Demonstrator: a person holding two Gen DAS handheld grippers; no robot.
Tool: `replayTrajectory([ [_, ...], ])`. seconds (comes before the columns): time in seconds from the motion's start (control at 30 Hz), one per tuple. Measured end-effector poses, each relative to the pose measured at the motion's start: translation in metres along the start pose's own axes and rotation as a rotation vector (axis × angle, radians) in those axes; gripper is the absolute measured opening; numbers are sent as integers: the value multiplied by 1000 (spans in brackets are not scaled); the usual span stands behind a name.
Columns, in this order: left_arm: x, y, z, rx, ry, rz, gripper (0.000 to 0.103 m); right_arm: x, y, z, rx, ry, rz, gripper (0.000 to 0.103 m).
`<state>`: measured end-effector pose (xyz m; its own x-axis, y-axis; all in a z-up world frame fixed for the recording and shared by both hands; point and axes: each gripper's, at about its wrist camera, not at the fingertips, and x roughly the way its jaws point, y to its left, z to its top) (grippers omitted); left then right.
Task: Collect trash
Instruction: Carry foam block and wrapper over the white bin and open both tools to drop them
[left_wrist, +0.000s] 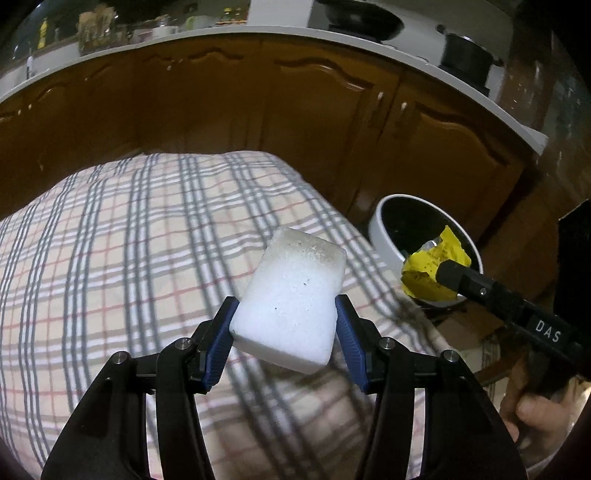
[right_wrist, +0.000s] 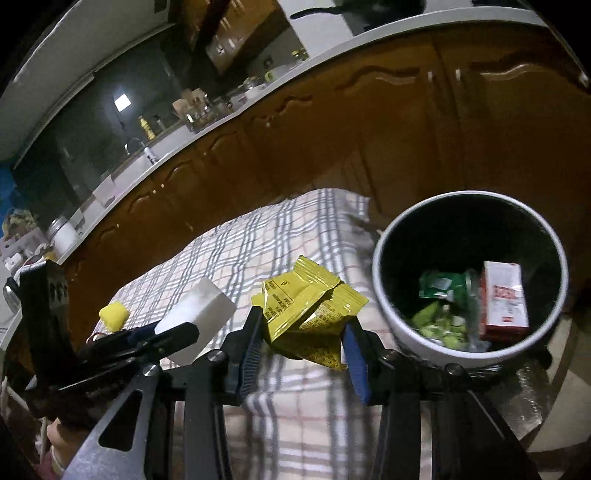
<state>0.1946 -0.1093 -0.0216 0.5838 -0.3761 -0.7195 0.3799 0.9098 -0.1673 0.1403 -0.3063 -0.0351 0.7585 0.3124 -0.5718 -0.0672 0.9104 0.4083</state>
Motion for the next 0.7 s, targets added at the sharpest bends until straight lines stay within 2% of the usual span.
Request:
replayTrajectory([
  [0.7,29,-73,33,107,3,-63,53,-40,-66,9,49,-81,-144,43],
])
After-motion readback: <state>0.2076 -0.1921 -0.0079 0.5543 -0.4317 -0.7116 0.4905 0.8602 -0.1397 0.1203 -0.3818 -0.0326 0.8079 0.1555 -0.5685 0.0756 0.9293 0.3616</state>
